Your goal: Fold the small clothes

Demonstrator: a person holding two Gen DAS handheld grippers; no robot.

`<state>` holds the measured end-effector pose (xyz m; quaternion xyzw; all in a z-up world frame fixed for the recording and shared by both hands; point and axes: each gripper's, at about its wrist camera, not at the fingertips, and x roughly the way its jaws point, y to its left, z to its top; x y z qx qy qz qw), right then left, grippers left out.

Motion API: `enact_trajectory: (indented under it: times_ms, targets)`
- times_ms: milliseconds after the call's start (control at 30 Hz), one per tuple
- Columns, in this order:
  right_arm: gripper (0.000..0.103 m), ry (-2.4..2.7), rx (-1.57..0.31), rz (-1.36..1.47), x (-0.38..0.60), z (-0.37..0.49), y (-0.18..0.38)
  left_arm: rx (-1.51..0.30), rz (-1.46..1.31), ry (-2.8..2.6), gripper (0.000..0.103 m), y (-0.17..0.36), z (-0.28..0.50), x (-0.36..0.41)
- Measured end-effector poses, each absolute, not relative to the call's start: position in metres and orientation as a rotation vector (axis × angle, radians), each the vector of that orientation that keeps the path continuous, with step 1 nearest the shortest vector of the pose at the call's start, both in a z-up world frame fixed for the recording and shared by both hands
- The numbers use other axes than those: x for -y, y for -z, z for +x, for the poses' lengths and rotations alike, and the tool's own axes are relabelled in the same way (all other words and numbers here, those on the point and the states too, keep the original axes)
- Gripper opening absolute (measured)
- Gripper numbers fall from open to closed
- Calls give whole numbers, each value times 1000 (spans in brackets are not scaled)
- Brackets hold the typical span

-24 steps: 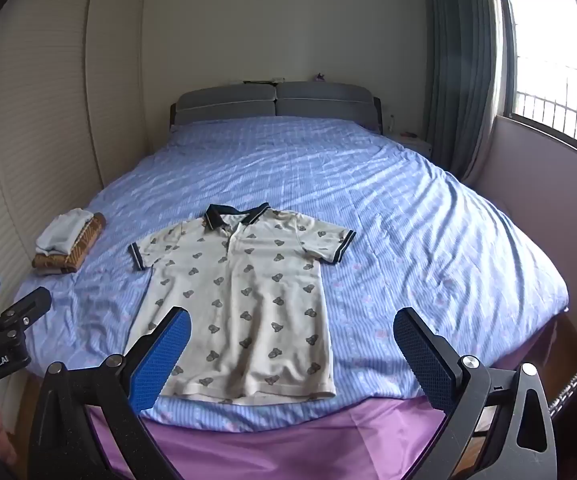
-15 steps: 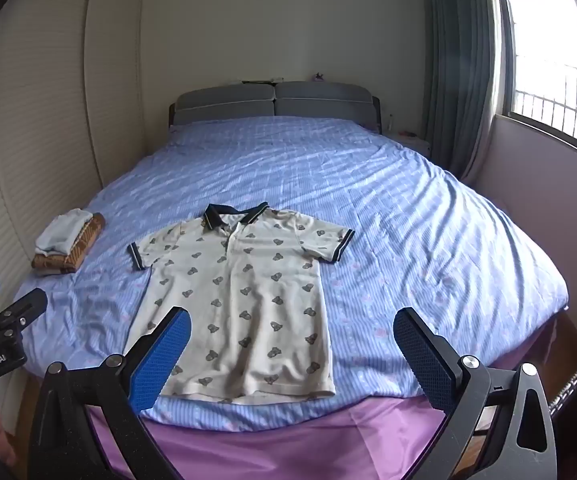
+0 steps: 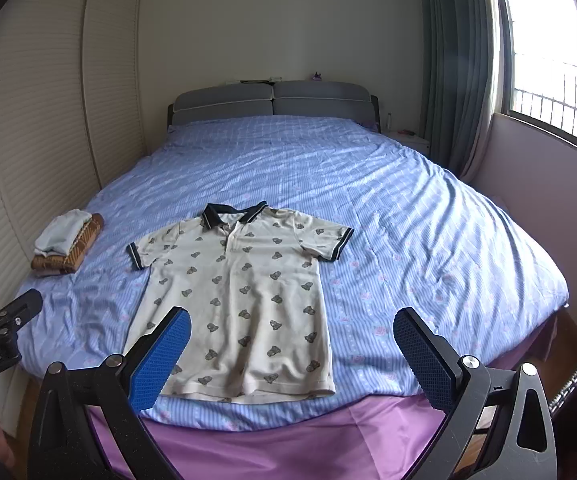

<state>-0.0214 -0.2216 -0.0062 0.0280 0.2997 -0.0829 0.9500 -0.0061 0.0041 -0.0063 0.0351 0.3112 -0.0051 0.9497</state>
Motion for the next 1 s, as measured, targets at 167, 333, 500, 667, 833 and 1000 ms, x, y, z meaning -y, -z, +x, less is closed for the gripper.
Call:
enact_trajectory:
  times_ms: [167,333,500,667,833,1000]
  targets:
    - [102,169,-610,58,222,-22,6,-635,64,11,103,5,-5,-7]
    - [102,170,-612,55,221,-21,6,-636,64,11,103,5,-4,-8]
    - [102,170,-612,56,221,-21,6,-636,63,11,103,5,-4,-9]
    - [102,170,-611,56,221,-21,6,-635,62,11,103,5,-4,-9]
    - [102,170,-613,58,222,-21,6,-635,61,11,103,5,-4,-9]
    - [102,170,-612,59,222,-22,6,-636,62,12,103,5,-4,-9]
